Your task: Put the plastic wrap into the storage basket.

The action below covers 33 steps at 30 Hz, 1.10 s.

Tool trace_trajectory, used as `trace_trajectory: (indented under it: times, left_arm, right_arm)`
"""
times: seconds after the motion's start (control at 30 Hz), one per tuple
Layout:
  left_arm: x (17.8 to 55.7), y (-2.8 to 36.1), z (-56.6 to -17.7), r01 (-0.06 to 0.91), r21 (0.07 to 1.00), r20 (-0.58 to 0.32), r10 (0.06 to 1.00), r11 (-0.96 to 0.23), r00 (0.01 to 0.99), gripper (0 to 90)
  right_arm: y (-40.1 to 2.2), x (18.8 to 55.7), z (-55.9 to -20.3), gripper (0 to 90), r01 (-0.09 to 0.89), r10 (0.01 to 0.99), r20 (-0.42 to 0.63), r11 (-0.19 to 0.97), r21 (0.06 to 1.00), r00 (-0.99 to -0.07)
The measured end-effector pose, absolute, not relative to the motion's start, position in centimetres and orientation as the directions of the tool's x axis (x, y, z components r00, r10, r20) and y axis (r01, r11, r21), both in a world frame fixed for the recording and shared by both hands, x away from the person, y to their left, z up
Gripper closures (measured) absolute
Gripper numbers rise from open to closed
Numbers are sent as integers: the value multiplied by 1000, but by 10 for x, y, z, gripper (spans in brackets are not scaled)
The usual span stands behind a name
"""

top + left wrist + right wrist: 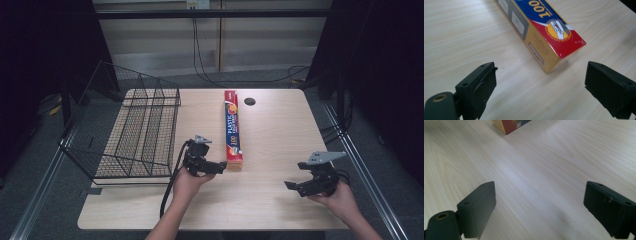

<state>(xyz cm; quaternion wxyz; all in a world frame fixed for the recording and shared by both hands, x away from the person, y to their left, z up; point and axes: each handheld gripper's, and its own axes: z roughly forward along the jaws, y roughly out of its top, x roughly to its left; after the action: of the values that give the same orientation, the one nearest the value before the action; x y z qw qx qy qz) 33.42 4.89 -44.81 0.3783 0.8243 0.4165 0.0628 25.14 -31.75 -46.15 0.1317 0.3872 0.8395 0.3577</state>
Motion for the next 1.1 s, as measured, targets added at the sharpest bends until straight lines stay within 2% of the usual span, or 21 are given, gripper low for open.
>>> trace_trajectory:
  times: [0.53,1.1]
  left_arm:
    - [389,4,-432,703,635,-239,783,-320,573,120]
    - [432,-30,-443,751,576,-185,843,-323,505,122]
  right_arm:
    - [-321,251,-459,109,552,753,60,422,719,-655]
    - [-321,250,-458,109,551,756,62,417,723,-652]
